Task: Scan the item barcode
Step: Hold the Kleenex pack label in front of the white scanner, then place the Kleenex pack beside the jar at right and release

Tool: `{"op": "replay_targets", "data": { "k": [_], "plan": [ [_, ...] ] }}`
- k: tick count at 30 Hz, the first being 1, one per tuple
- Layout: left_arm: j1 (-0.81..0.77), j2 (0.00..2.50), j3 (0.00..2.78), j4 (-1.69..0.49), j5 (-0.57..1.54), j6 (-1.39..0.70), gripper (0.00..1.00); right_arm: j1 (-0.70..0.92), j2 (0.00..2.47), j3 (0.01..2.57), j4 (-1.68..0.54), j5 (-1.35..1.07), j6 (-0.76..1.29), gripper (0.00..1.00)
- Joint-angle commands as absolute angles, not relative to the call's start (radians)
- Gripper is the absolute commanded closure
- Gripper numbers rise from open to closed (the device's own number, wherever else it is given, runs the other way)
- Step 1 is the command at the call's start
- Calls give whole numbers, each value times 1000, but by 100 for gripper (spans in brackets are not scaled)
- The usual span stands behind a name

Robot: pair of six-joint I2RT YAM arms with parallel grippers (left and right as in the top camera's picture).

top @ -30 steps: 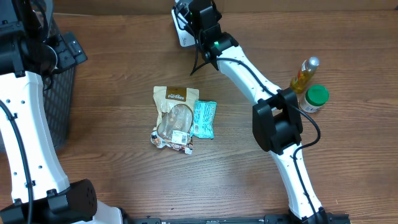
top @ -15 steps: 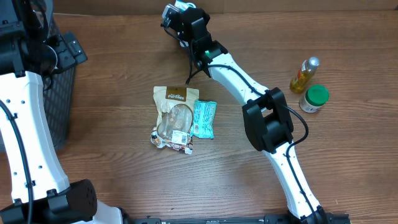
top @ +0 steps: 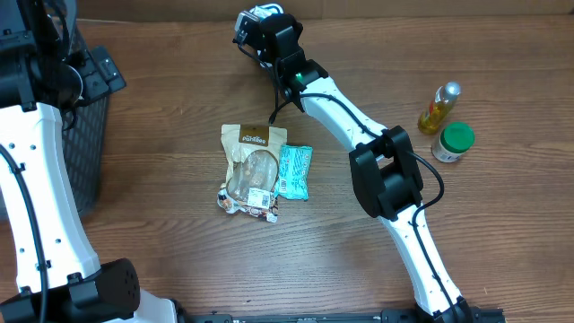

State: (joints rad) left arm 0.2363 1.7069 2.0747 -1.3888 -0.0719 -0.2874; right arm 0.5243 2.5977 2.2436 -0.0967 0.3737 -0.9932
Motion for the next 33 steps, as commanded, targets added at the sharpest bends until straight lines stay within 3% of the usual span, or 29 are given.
{"op": "replay_targets", "data": {
  "k": [1,9,14,19,26,33],
  "plan": [
    [236,1713,2082,-1387,-70,-284,0,520,2611,2243,-72,386,-914,96],
    [236,1713,2082,-1387,-70,-284,0,543,2546,2246,13,504,-829,96],
    [236,1713,2082,-1387,-70,-284,1,569,2420,2246,-109,496,-745,96],
    [236,1713,2082,-1387,-70,-284,1,578,2280,2246,-379,496,-535,96],
    [236,1713,2082,-1387,-70,-284,0,520,2165,2246,-1010,331,52,96],
    [236,1713,2082,-1387,-70,-284,0,430,2206,2221,-1445,153,262,96]
  ]
}}
